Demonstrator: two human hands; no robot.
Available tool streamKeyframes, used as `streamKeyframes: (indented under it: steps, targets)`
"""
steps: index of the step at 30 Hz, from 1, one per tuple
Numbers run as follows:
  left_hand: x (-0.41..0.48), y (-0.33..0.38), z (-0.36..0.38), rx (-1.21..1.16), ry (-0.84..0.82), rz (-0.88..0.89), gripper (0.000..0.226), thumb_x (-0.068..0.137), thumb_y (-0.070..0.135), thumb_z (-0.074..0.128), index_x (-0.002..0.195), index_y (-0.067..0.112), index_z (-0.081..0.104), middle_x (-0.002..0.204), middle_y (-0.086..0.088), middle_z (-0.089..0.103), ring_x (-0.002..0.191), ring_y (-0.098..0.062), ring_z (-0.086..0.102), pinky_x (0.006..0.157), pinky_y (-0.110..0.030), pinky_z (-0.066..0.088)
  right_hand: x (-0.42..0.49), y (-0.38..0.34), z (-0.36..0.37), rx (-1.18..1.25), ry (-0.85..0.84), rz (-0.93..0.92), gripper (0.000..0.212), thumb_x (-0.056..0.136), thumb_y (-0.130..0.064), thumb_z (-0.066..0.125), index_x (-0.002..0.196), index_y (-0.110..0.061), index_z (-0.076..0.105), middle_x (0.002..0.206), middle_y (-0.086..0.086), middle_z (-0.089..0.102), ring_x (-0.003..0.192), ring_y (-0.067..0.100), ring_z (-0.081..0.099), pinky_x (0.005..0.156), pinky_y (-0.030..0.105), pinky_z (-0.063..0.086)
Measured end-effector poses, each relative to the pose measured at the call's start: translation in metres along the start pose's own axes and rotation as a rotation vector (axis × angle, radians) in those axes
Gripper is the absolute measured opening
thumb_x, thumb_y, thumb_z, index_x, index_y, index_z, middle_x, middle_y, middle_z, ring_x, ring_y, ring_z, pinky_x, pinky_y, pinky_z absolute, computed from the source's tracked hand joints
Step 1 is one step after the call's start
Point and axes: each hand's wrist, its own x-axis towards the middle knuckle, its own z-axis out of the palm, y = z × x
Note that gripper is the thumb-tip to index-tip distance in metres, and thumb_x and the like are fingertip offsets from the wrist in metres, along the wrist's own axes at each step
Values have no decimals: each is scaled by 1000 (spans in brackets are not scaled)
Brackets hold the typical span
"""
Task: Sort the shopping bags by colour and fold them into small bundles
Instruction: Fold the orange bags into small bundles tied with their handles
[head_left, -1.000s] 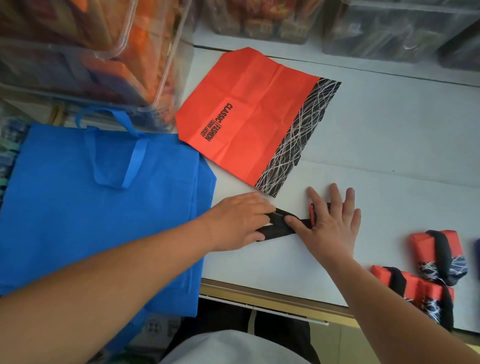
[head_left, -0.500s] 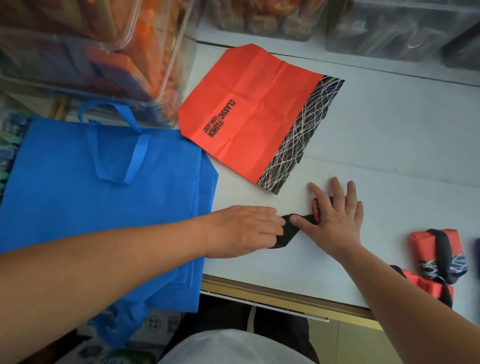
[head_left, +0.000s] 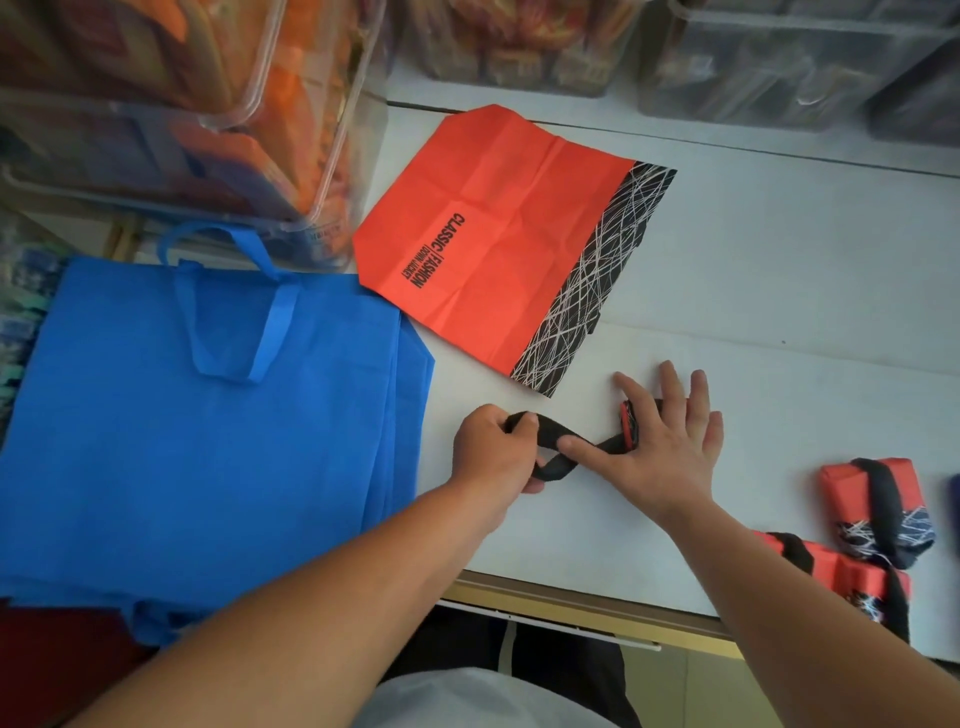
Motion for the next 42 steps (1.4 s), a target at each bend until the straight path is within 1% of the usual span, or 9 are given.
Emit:
streamKeyframes:
  steps: [4, 9, 12, 15, 20, 26, 30, 37, 42]
  targets:
    - [10, -10, -17, 183, -31, 61, 19, 91, 31, 72, 93, 15, 60, 85, -6, 73, 69, -24, 75, 68, -44, 64, 0, -5, 5, -114, 46, 28, 111, 57, -102, 45, 152, -53, 14, 168, -6, -10, 150, 21, -33, 124, 56, -2]
    - [24, -9, -52, 884, -143, 1172, 19, 90, 32, 71, 103, 18, 64, 112, 6, 60, 104, -20, 58, 81, -40, 53, 0, -4, 7, -119, 63, 22, 113, 56, -102, 46, 152, -51, 15, 168, -4, -8, 151, 23, -30, 124, 57, 1]
    - [37, -12, -64, 1257, -446, 1381, 33, 91, 45, 69, 109, 17, 72, 131, 0, 63, 126, -23, 55, 111, -45, 44, 2, -3, 7, -125, 68, 11, 113, 57, -102, 46, 152, -50, 15, 168, -3, -7, 152, 24, -29, 123, 58, 2]
    - [51, -11, -69, 1391, -475, 1468, 32, 79, 37, 84, 100, 16, 74, 128, 1, 66, 121, -24, 59, 110, -43, 46, 3, -2, 7, -125, 57, -1, 112, 58, -101, 48, 152, -50, 14, 168, -4, -8, 152, 25, -29, 123, 59, 3]
    - [38, 10, -57, 1271, -616, 1274, 19, 91, 32, 70, 87, 19, 56, 92, 7, 59, 91, -18, 55, 84, -41, 51, 3, 2, 6, -109, 32, -25, 113, 58, -101, 49, 152, -50, 14, 168, -5, -9, 151, 24, -29, 122, 60, 2]
    - [18, 19, -43, 301, -520, 505, 11, 98, 18, 69, 93, 13, 60, 77, -4, 73, 76, -16, 71, 70, -24, 53, 5, 4, 0, 33, -32, -10, 99, 63, -104, 15, 149, -56, 21, 167, -12, -10, 148, 13, -34, 122, 58, -8]
    - [8, 8, -11, 159, -254, 291, 15, 99, 27, 66, 92, 15, 61, 68, 1, 64, 59, -7, 63, 58, -21, 48, 5, 4, -1, 56, -21, -22, 110, 52, -110, 17, 149, -58, 23, 167, -15, -8, 148, 11, -32, 122, 57, -8]
    - [5, -4, 17, 115, -50, 221, 25, 88, 43, 68, 79, 23, 57, 74, 1, 68, 74, -25, 66, 74, -42, 57, 1, -1, 2, -21, 31, -27, 108, 54, -106, 35, 148, -54, 23, 168, -9, -5, 152, 18, -27, 122, 57, -1]
    - [4, -1, 6, 41, -140, 236, 18, 96, 19, 70, 84, 10, 59, 64, 8, 66, 59, -1, 62, 58, -15, 49, 4, 3, 10, -62, 74, -40, 87, 73, -90, 46, 149, -53, 24, 168, -7, -2, 152, 18, -27, 123, 57, -2]
